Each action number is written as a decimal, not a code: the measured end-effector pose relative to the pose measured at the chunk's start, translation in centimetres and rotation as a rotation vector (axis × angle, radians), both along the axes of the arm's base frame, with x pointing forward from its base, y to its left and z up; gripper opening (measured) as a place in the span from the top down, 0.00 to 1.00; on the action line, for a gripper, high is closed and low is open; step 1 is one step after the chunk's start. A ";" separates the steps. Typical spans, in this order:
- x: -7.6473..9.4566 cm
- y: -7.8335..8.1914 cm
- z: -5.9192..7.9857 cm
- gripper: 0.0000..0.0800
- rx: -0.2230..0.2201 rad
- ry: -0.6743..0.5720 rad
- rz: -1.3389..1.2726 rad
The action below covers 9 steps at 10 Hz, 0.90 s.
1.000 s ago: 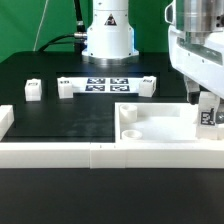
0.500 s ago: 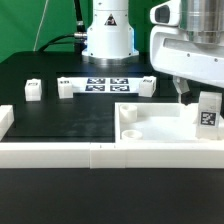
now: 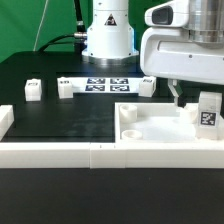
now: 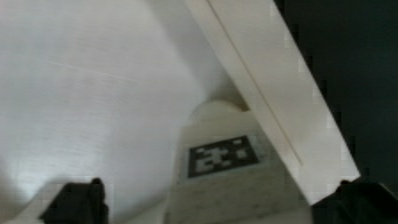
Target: Assemble one leg
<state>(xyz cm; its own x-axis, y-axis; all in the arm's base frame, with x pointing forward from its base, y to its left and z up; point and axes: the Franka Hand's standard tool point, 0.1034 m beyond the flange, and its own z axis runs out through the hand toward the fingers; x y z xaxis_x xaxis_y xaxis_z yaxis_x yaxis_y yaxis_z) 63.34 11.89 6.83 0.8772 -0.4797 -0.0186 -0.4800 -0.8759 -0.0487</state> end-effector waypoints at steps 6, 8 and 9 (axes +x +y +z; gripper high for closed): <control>0.1 -0.6 0.1 0.25 -0.034 -0.013 0.304; 0.1 -0.6 0.0 0.61 -0.034 -0.013 0.304; 0.1 -0.6 0.0 0.64 -0.034 -0.013 0.304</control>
Offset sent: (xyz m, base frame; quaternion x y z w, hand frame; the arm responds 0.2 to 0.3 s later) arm 0.0000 0.0000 0.0000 0.0000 0.0000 -0.1593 0.9872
